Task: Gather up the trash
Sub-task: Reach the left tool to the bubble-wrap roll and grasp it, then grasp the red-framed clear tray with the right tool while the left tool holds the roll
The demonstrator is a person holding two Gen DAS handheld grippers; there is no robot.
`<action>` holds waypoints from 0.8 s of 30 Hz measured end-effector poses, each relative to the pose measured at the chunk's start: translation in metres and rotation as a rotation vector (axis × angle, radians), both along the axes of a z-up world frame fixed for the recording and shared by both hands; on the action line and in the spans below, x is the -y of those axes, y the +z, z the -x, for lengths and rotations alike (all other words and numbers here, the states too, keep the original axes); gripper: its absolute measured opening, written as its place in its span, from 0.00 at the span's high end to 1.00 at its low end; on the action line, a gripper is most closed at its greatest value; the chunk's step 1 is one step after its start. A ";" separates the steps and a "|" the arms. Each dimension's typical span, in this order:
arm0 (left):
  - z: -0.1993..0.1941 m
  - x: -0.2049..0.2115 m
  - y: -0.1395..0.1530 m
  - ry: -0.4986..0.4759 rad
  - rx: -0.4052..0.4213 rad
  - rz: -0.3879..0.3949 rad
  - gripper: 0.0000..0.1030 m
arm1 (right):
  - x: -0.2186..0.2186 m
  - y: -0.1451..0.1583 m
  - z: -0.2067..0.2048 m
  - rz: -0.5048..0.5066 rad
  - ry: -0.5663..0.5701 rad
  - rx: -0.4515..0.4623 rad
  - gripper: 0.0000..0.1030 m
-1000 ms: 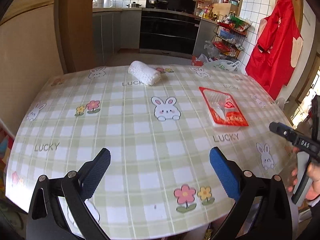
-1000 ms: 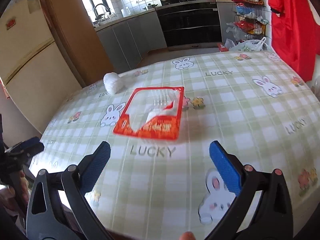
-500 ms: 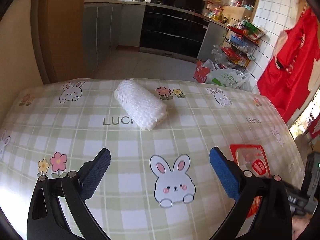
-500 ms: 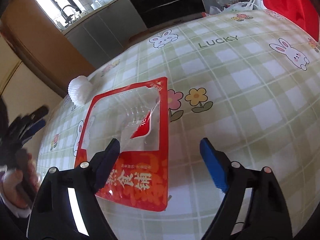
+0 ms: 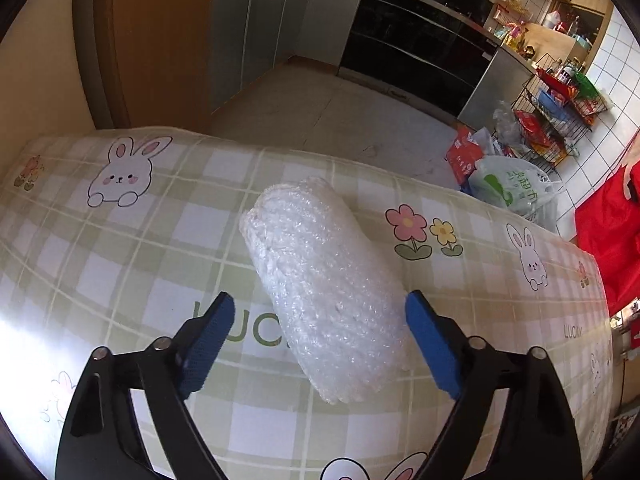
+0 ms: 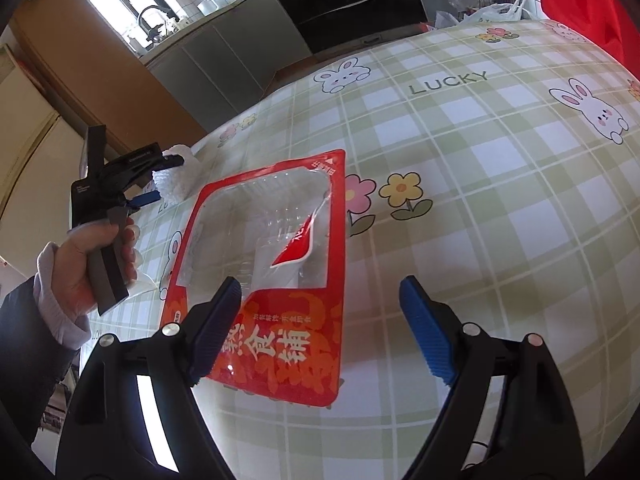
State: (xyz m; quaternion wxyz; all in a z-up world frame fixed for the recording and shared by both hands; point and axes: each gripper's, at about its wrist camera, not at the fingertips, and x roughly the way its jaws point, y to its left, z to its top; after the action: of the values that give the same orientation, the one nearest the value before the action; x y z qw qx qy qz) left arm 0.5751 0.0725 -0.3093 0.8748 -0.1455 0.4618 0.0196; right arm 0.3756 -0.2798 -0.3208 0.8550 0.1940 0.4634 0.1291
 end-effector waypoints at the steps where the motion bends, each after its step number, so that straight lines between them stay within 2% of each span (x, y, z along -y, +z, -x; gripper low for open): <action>1: 0.002 -0.003 -0.002 -0.003 -0.004 0.013 0.39 | 0.000 0.000 0.000 -0.004 0.001 0.001 0.22; 2: 0.005 -0.005 -0.004 -0.016 -0.005 0.021 0.51 | -0.002 0.000 0.000 -0.008 0.003 0.003 0.24; 3: 0.008 -0.008 -0.004 -0.029 0.004 0.020 0.53 | -0.003 0.000 0.001 -0.009 0.005 0.005 0.26; 5: 0.018 -0.008 0.000 -0.055 0.022 -0.023 0.65 | -0.006 0.000 0.002 -0.011 0.008 0.005 0.26; 7: 0.028 -0.008 0.005 -0.103 0.038 -0.030 0.68 | -0.009 -0.001 0.004 -0.013 0.008 0.004 0.28; 15: 0.092 -0.006 0.039 -0.249 0.141 -0.118 0.70 | -0.007 -0.003 0.012 -0.063 -0.034 -0.037 0.42; 19: 0.134 0.002 0.056 -0.304 0.222 -0.199 0.70 | -0.002 0.010 0.024 -0.046 -0.055 -0.004 0.47; 24: 0.191 0.010 0.068 -0.347 0.259 -0.171 0.70 | 0.003 0.030 0.045 -0.011 -0.063 0.049 0.55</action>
State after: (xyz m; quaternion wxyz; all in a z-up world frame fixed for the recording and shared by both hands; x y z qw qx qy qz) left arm 0.3843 0.0629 -0.2414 0.9260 0.0092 0.3606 -0.1110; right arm 0.3309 -0.2827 -0.2909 0.8686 0.2099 0.4353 0.1092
